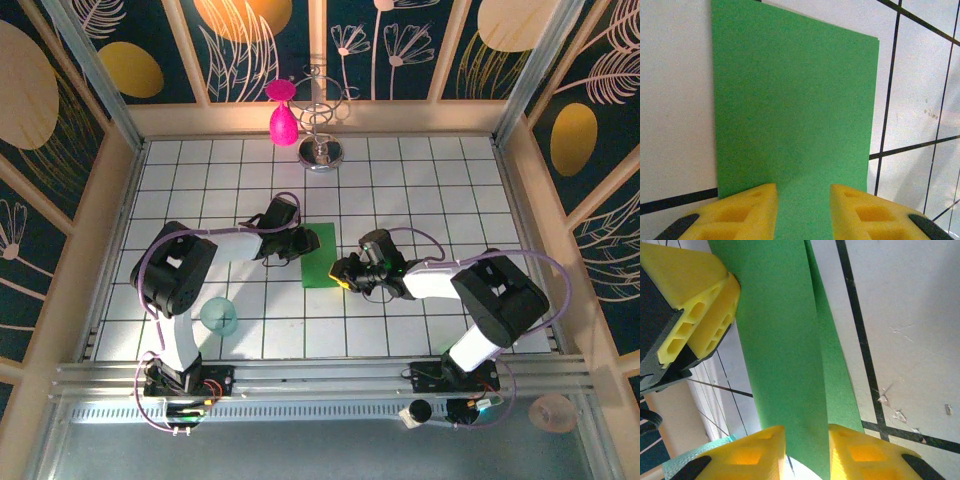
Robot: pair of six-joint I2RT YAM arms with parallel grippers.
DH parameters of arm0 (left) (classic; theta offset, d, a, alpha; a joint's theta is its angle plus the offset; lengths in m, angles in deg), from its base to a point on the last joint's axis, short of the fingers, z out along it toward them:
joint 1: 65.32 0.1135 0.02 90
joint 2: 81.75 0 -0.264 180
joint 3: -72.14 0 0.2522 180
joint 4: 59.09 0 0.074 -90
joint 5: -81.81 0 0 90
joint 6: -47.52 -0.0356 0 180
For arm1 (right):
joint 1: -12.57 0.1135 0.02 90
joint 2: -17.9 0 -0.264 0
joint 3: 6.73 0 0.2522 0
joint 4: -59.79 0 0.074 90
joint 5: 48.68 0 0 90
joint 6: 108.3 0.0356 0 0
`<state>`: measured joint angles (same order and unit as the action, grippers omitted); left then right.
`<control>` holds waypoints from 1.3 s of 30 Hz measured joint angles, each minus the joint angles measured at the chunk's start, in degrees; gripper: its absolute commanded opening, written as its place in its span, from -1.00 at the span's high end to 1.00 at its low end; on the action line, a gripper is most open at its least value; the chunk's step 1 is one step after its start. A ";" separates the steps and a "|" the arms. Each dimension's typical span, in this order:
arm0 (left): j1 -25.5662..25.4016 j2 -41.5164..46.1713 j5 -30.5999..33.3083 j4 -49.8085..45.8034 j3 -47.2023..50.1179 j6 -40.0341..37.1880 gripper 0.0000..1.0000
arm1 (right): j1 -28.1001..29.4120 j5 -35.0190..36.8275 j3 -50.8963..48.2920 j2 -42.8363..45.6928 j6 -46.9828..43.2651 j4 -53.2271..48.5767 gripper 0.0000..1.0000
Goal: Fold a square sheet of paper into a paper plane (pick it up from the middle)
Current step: Fold the triangle a second time at the center of the table.
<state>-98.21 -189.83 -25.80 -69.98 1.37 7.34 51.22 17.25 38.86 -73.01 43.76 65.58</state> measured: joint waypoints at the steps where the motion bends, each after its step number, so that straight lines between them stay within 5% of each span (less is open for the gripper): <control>1: 0.00 0.00 -0.04 0.07 0.02 0.02 0.31 | 0.00 0.00 0.00 0.00 0.00 0.00 0.52; 17: 0.17 0.33 -0.59 1.51 0.87 -0.04 0.30 | 0.04 0.96 0.00 0.13 -0.15 -0.61 0.91; 39: 2.03 -1.29 1.62 -0.52 -2.54 -3.26 0.32 | 0.02 2.51 5.90 1.05 -4.52 -6.36 0.93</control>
<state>-96.17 -191.11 -24.18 -70.50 -1.17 4.08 51.25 19.76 44.76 -71.96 39.24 59.22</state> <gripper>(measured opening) 0.337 0.054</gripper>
